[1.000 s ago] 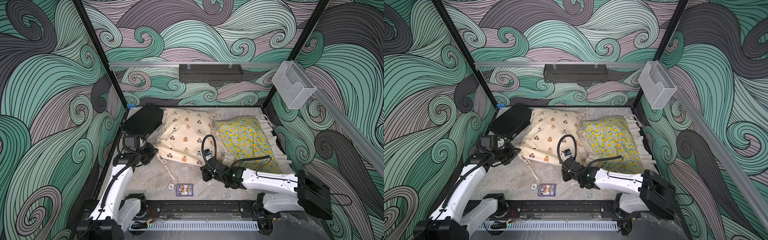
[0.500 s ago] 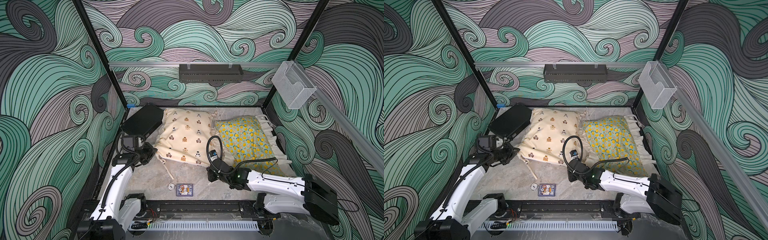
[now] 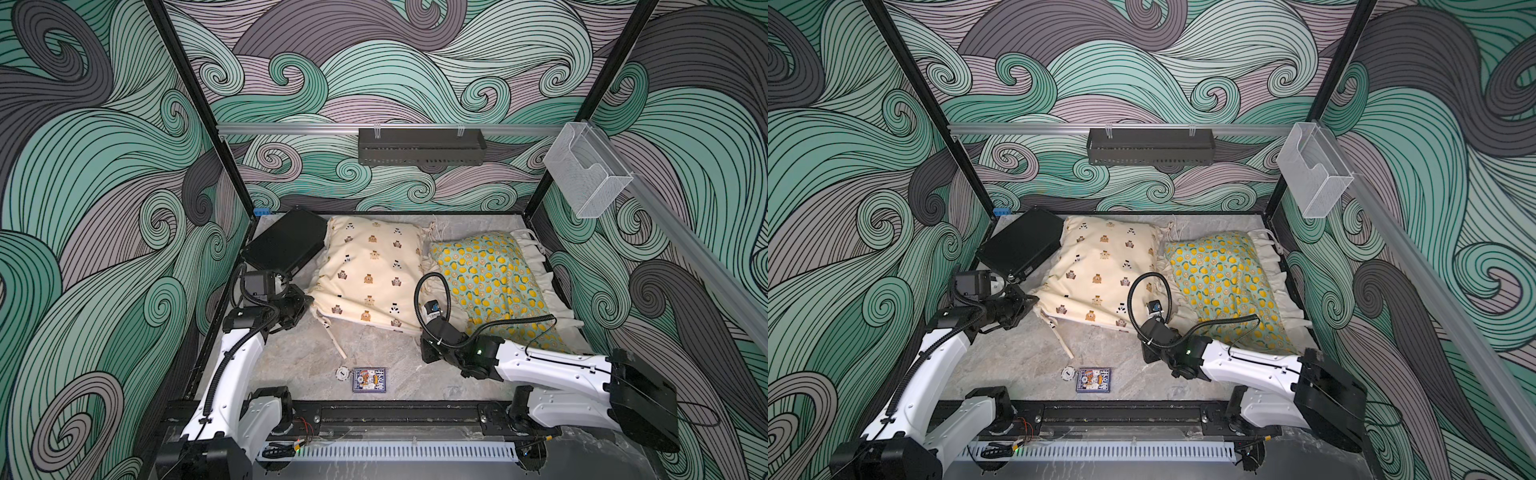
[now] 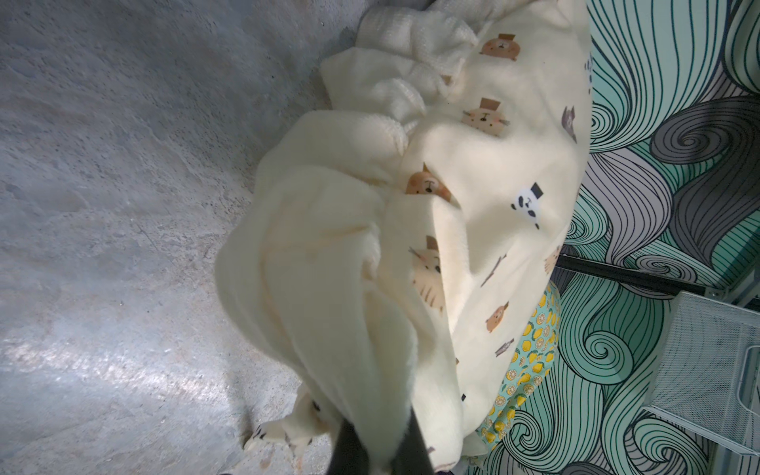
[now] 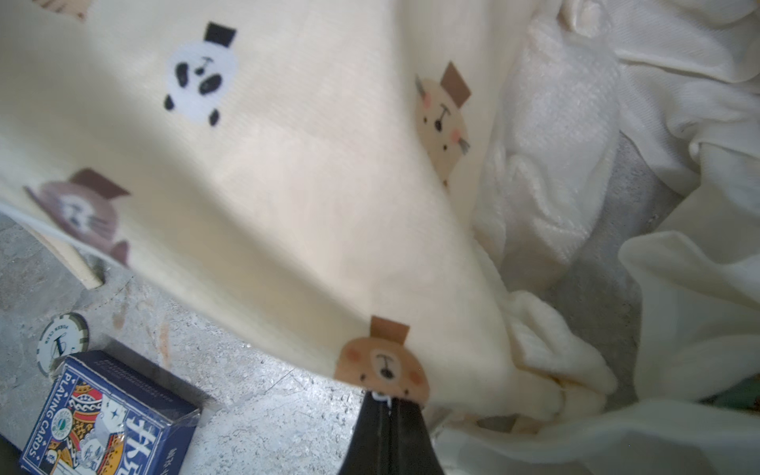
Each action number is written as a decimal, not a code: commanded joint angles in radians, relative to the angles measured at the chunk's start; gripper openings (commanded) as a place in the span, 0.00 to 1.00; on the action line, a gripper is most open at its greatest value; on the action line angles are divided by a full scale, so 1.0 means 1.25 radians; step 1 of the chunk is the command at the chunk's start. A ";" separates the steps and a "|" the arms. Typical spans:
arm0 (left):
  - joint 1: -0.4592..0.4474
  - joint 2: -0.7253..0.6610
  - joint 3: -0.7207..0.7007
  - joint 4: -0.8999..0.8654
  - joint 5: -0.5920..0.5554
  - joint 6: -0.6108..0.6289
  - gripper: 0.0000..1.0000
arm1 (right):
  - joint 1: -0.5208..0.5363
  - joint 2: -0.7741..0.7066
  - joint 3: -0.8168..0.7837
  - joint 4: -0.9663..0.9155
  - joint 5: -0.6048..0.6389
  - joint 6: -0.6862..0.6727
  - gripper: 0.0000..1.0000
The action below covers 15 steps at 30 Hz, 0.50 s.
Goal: Zip up pillowcases
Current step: Zip the zipper on the pillowcase.
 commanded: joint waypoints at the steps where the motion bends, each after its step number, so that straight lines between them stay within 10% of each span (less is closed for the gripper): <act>1: 0.015 -0.014 0.039 0.011 -0.006 -0.008 0.00 | -0.011 -0.010 -0.004 -0.032 0.028 0.019 0.04; 15: 0.015 -0.015 0.032 0.062 0.005 0.008 0.00 | -0.010 -0.033 0.090 -0.024 -0.014 -0.036 0.27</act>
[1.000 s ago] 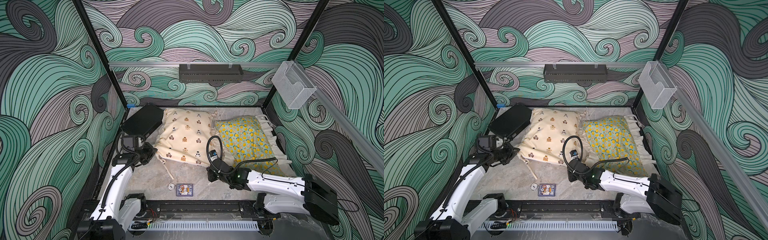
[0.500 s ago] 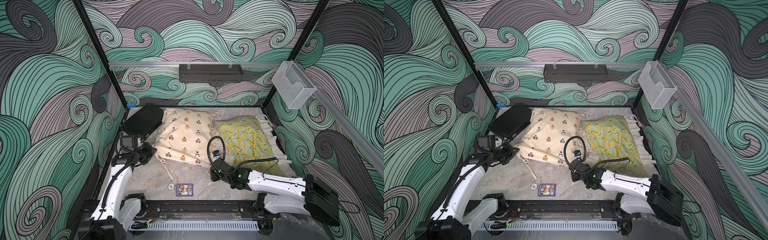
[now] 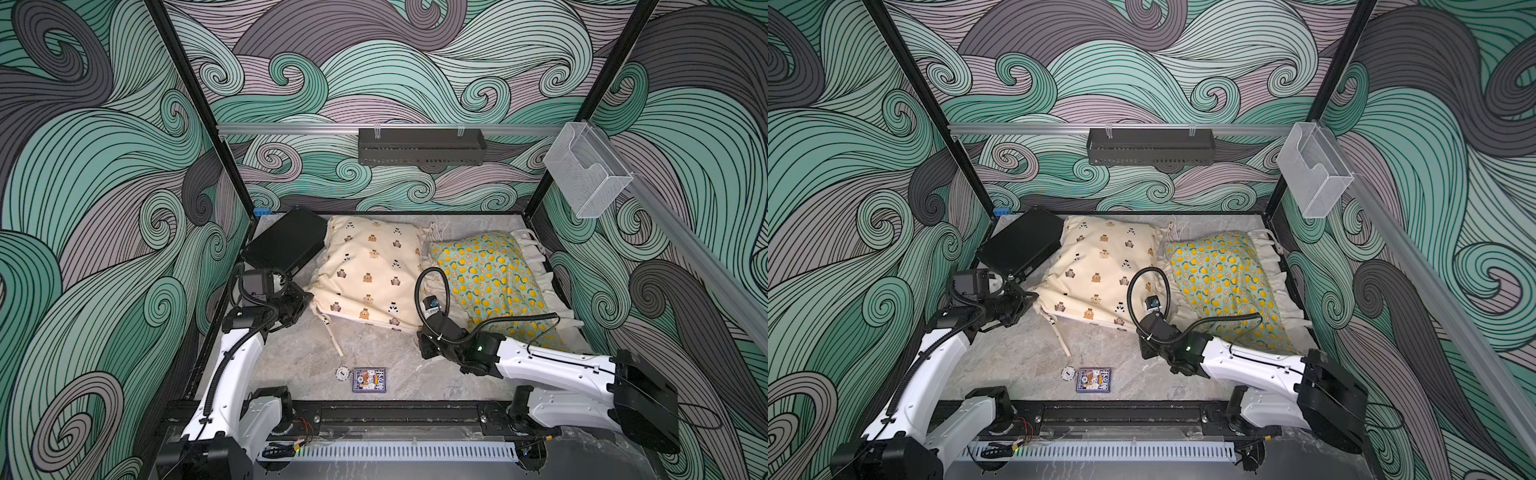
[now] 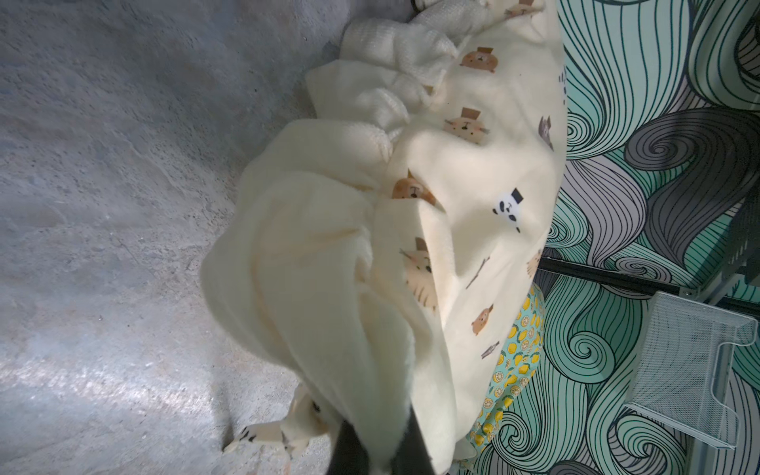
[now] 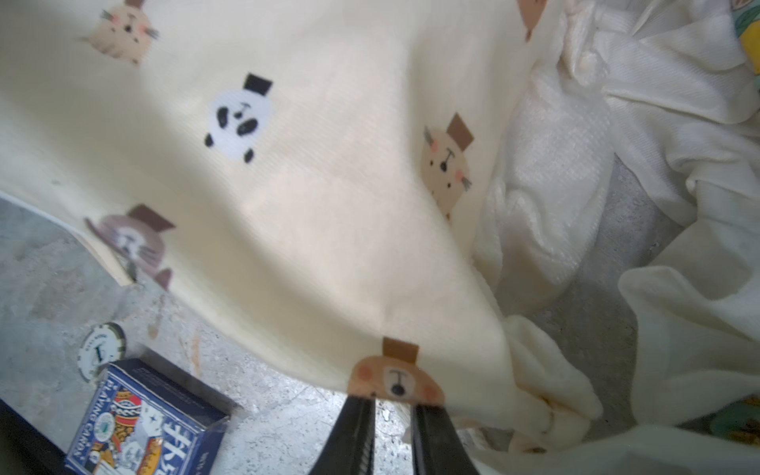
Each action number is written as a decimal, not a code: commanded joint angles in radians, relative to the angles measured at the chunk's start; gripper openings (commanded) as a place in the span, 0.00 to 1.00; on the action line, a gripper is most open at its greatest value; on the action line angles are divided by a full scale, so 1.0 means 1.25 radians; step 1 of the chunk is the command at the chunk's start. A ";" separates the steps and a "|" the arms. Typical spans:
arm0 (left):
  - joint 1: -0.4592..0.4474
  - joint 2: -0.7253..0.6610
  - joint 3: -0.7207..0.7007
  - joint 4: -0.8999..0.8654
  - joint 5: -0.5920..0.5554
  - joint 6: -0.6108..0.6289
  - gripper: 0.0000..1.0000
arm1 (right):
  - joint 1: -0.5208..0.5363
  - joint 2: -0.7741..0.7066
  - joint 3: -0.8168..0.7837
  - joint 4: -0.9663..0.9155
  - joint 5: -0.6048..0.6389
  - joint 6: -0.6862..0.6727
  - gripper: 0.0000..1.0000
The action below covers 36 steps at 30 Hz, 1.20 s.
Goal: Zip up pillowcases
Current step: Zip the zipper on the pillowcase, then place the pillowcase at the center of the board.
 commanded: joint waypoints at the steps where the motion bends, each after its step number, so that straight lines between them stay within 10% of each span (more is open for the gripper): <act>1: 0.008 -0.016 0.032 0.027 -0.018 0.020 0.00 | -0.005 -0.031 0.050 -0.015 -0.003 -0.023 0.32; 18: 0.008 -0.014 0.038 0.023 -0.048 0.041 0.00 | -0.138 0.111 0.242 -0.055 -0.173 -0.019 0.93; 36: 0.008 -0.036 0.084 0.003 -0.198 0.131 0.00 | -0.227 0.563 0.581 0.047 -0.232 -0.091 1.00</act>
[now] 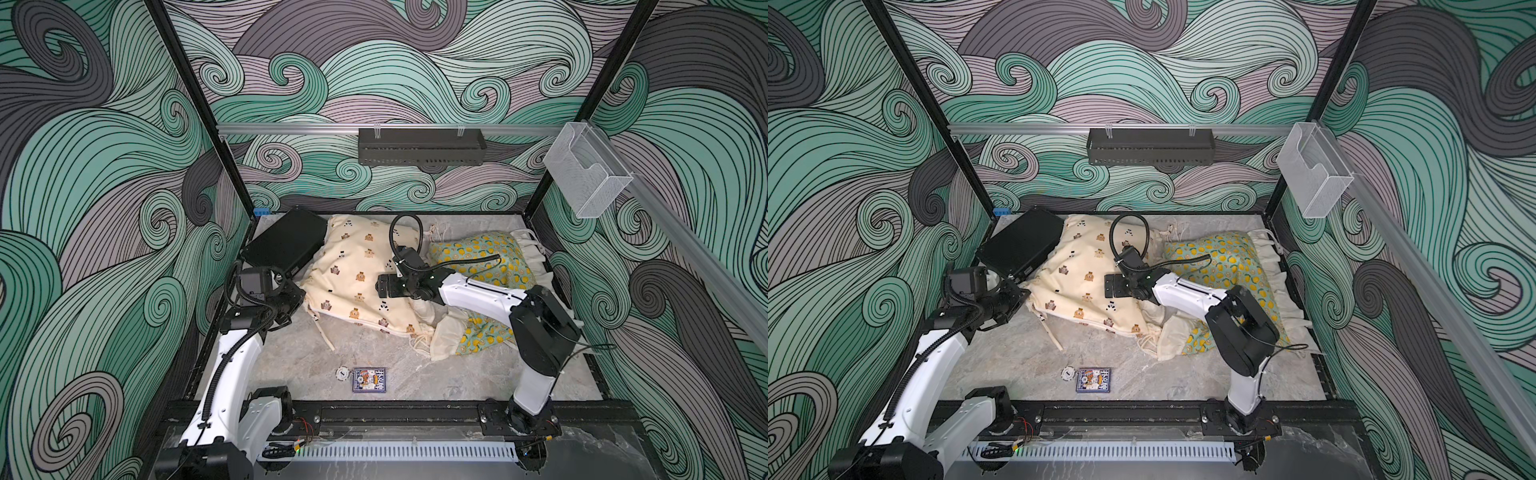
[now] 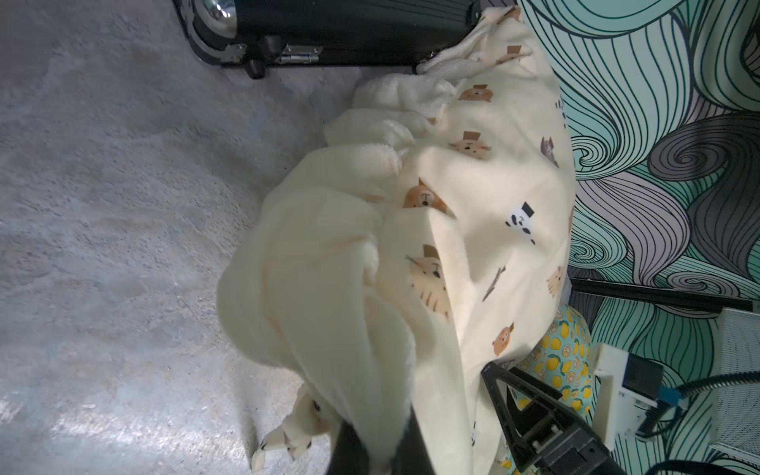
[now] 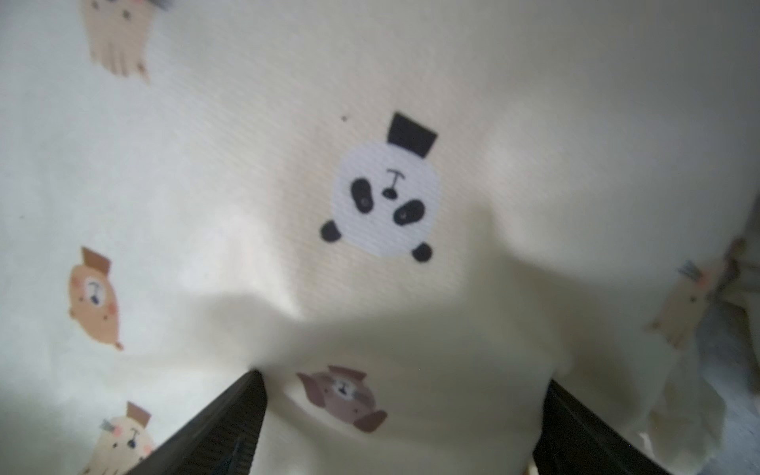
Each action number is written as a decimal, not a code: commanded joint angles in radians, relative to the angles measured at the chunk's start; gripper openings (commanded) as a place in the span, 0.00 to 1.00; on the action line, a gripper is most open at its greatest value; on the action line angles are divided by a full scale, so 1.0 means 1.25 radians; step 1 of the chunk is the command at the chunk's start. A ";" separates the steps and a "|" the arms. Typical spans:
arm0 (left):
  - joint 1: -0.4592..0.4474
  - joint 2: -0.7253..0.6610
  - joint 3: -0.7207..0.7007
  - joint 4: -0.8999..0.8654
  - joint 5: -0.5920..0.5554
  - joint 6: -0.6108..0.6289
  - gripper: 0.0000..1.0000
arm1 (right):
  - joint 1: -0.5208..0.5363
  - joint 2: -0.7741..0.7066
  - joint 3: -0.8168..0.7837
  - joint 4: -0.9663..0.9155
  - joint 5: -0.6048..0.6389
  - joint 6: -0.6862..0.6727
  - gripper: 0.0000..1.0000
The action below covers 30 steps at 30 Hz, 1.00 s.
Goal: Zip up pillowcases
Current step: Place the pillowcase at the center of the board.
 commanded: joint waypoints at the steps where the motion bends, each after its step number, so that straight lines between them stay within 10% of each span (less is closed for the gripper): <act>1: 0.008 -0.029 0.062 0.004 -0.079 0.041 0.00 | -0.002 0.056 0.076 0.053 -0.004 -0.032 1.00; 20: 0.008 -0.021 0.024 -0.023 -0.211 0.082 0.01 | 0.001 0.125 0.172 0.102 -0.037 -0.074 1.00; 30: 0.008 -0.071 0.074 -0.101 -0.307 0.089 0.44 | -0.001 -0.083 0.014 0.083 -0.044 -0.077 0.99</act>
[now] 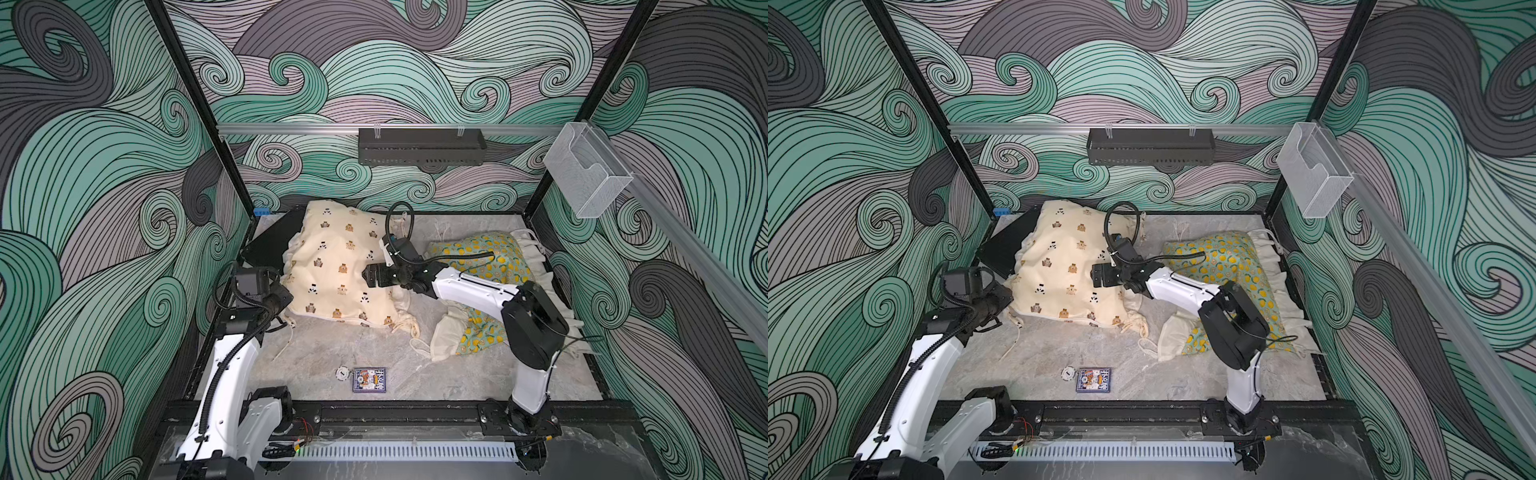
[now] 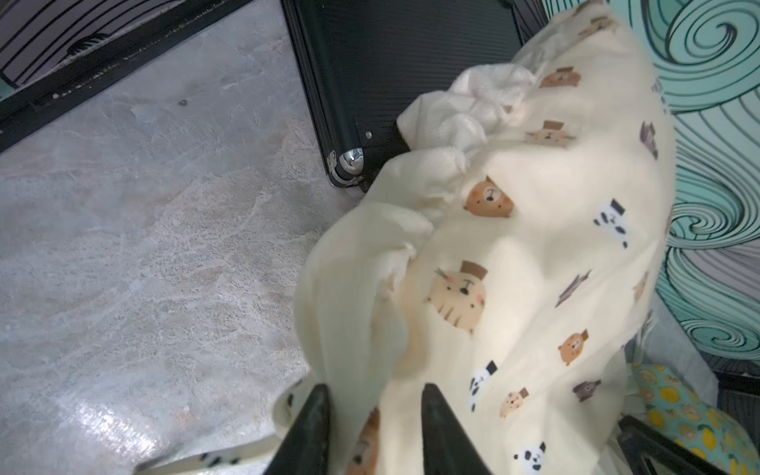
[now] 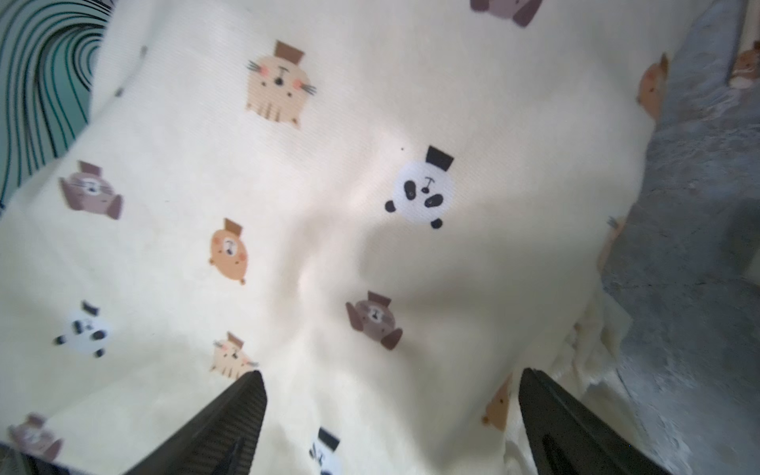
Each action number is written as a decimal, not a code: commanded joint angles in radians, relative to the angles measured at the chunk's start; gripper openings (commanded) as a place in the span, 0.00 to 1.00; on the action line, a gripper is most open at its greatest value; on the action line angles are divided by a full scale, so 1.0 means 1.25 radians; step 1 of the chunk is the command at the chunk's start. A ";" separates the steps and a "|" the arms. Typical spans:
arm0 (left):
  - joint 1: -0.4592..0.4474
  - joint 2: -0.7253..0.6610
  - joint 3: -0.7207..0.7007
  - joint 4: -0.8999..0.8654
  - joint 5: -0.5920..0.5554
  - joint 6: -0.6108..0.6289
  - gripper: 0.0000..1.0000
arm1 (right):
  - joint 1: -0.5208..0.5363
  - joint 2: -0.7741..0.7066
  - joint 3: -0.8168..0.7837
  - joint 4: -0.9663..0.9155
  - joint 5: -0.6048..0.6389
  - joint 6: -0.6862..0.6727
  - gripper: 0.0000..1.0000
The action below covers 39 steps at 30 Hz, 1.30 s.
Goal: Zip up pillowcases
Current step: Place the pillowcase at the center of the board, then pick up the pillowcase from the center of the board.
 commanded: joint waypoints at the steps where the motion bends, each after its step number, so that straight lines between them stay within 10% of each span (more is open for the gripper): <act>1: 0.006 -0.025 0.063 -0.053 -0.054 0.017 0.47 | -0.005 -0.073 -0.023 -0.028 0.003 -0.018 1.00; 18: -0.037 -0.113 0.068 -0.110 0.256 0.003 0.64 | -0.063 -0.507 -0.303 -0.343 -0.008 -0.006 1.00; 39: -0.717 0.123 -0.072 0.356 0.069 -0.146 0.62 | -0.198 -0.793 -0.529 -0.573 -0.054 0.071 0.99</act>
